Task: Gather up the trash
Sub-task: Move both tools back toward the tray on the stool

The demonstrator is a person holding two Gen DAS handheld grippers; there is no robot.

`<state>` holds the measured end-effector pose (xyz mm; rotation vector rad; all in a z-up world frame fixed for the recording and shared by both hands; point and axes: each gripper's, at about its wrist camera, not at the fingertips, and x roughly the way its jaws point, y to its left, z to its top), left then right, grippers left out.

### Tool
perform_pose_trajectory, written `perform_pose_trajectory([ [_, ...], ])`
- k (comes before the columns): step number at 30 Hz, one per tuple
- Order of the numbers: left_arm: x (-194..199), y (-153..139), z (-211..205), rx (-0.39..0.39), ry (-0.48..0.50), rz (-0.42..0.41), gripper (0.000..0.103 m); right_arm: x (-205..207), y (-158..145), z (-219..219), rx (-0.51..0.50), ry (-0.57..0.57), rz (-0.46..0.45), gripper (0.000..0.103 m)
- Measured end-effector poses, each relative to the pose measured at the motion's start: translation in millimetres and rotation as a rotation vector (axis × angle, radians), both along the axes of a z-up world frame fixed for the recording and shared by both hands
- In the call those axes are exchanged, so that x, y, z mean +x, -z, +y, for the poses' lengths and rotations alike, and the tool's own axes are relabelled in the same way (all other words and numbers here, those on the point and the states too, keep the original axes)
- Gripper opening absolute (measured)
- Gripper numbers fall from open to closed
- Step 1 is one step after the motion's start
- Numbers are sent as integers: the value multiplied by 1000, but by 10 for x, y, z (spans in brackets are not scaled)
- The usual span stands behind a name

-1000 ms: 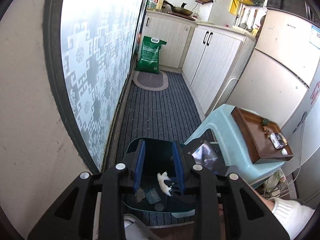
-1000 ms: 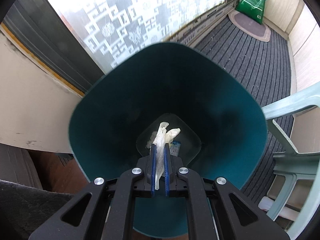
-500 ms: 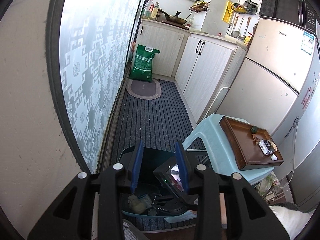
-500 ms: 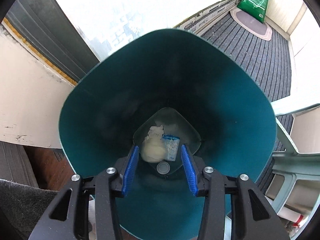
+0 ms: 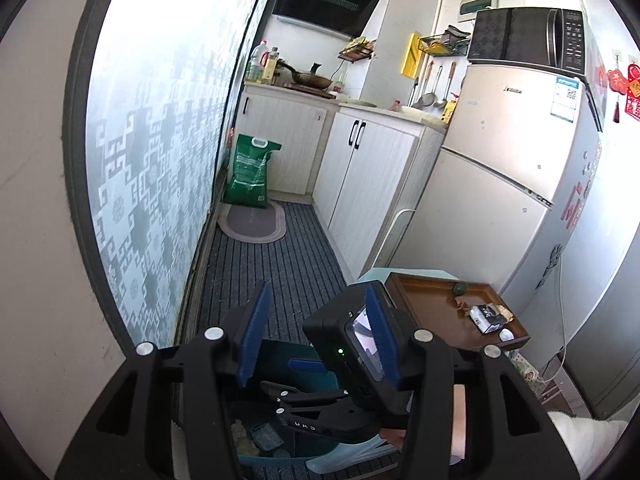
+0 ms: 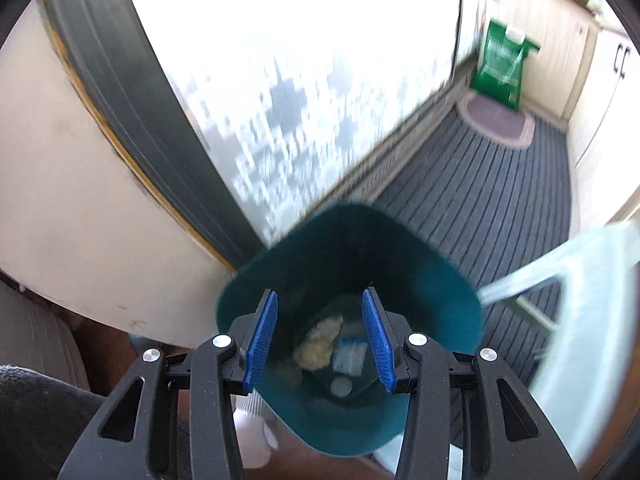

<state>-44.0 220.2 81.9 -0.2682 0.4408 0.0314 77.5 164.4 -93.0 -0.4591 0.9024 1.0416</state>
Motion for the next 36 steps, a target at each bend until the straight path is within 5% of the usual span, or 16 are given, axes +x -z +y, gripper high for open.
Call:
perform_pose_trajectory([
  [10,142,-229,-454,14,87,-91,62,203,-592,-710,81,76,-117,45],
  [20,264,-416,-904,-15,185,-207,69,633,-782,-1603,78,232,-178,47],
  [36,782,-230,-1480,-10,278,-129,70,1073,-949,-3059,93,437,-199,47],
])
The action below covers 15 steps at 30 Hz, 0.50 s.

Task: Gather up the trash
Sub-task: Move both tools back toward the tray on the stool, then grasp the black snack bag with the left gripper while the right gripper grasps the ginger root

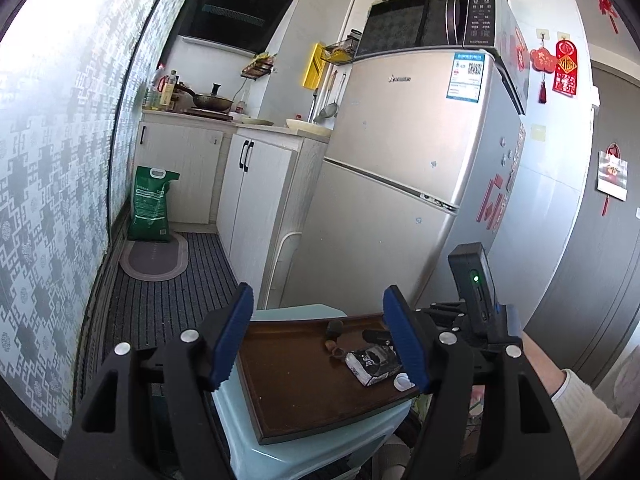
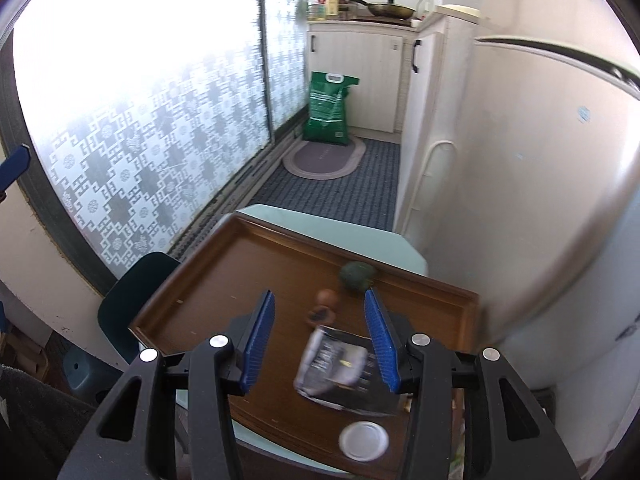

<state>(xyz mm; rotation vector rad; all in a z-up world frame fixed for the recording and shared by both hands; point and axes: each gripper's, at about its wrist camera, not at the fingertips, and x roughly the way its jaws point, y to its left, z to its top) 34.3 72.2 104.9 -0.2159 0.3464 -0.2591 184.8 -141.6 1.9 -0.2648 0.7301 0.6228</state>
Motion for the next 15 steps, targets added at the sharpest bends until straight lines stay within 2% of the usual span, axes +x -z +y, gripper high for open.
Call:
perform_pose_trajectory([
  [5,233,235,-289,79,54,87,74,39,1,-336,19,-9,8,52],
  [11,580,638,-668,179,78,262,75,120,-26,-709,68,36,26,55],
  [13,664,770,-757,184,75,322,77,139,-42,-795,80,51,27,57],
  [15,751,892,-873,167,84,372,84,143,-59,-877,98,58,30,59],
])
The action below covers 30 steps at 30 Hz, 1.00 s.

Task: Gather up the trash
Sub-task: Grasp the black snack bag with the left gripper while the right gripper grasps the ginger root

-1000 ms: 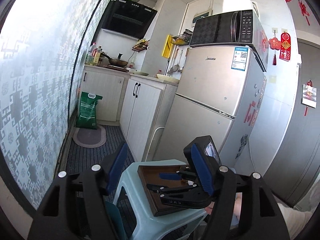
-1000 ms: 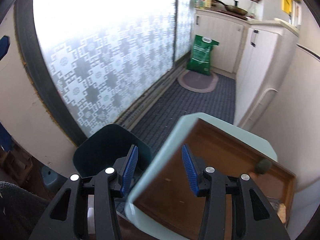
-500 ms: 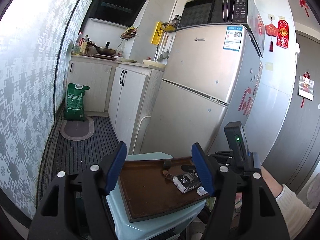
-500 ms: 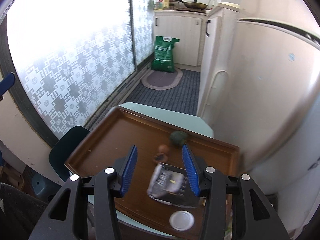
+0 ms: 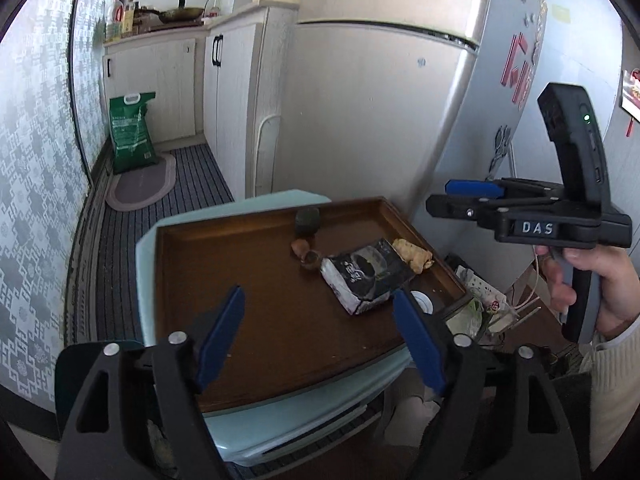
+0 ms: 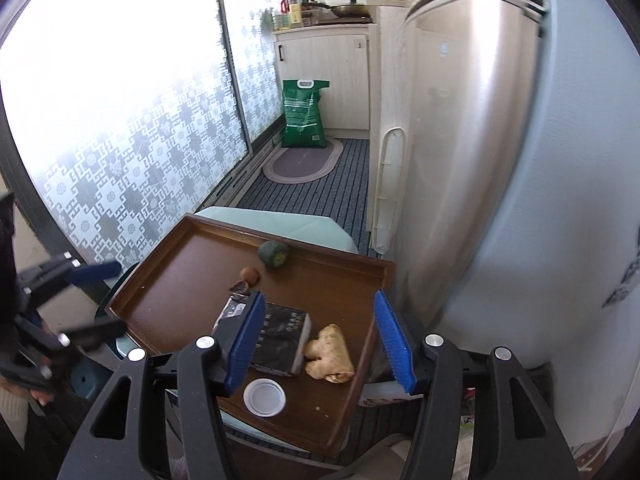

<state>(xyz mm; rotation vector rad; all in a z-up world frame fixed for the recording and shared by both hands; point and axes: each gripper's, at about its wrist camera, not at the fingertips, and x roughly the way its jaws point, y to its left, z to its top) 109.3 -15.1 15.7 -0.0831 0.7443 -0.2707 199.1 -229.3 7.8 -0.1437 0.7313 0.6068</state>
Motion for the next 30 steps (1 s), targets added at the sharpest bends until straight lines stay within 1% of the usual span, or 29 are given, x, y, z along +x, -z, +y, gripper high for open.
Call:
perform_pose_trajectory([
  [3,89,112,-221,-2,12,44,93,4,-5,-84,8,5,1,60],
  [6,165,144,-411,18,-16,56,95,14,-2,-157,17,11,5,62],
  [10,310,205,-537,40,-92,83,96,29,6,-243,25,9,11,62],
  [13,383,269,-614,45,-119,112,96,51,24,-309,20,-2,18,62],
  [15,404,299,-689,86,-134,105,96,68,34,-357,13,-11,19,62],
  [17,414,317,-752,111,-137,93,96,75,45,-406,8,-24,15,62],
  [23,520,407,-903,157,-149,101,96,53,60,-492,-2,-39,3,62],
  [26,559,454,-945,187,-170,99,96,41,72,-504,-10,-51,0,62],
  [30,614,499,-951,205,-200,100,96,28,102,-476,-24,-73,-2,62],
])
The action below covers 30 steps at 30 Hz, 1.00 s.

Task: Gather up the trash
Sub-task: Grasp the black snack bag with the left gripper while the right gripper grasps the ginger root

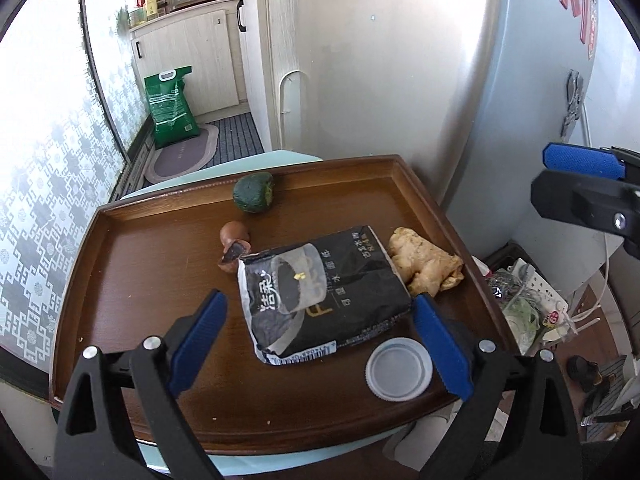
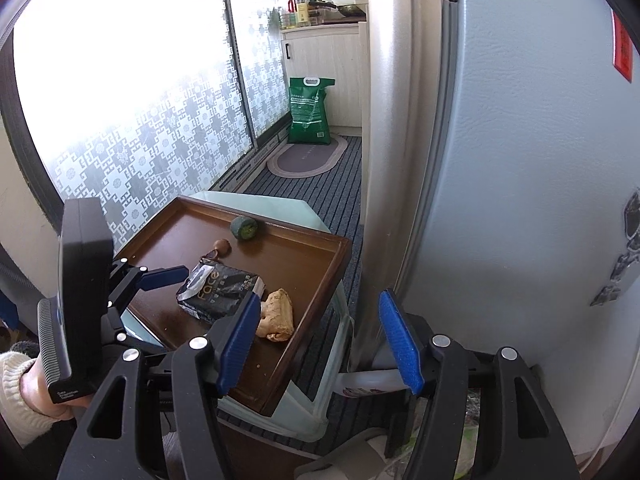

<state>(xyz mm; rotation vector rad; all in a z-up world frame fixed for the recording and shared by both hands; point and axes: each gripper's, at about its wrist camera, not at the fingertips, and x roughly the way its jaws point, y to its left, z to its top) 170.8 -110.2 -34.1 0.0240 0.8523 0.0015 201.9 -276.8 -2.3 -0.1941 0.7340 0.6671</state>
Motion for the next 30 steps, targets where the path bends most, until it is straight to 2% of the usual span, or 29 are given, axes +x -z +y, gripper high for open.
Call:
perform_pose_trajectory([
  [4,38,33,7,17,-15,-2,96,5,21,16,-10,-13,1,62],
  [13,102,63,85,2,-15,-14,96,-11,72,60,-22,-45,7,62],
  [16,97,56,115,-7,1,-23,88,-25,93,87,-35,-67,3,62],
  [20,85,24,206,-46,4,-25,83,-54,137,148,-67,-89,-11,62],
  [25,73,-8,326,-96,16,-36,79,-77,179,243,-88,-122,-6,52],
  [30,38,-61,447,-162,24,-47,77,-137,245,447,-137,-176,-13,48],
])
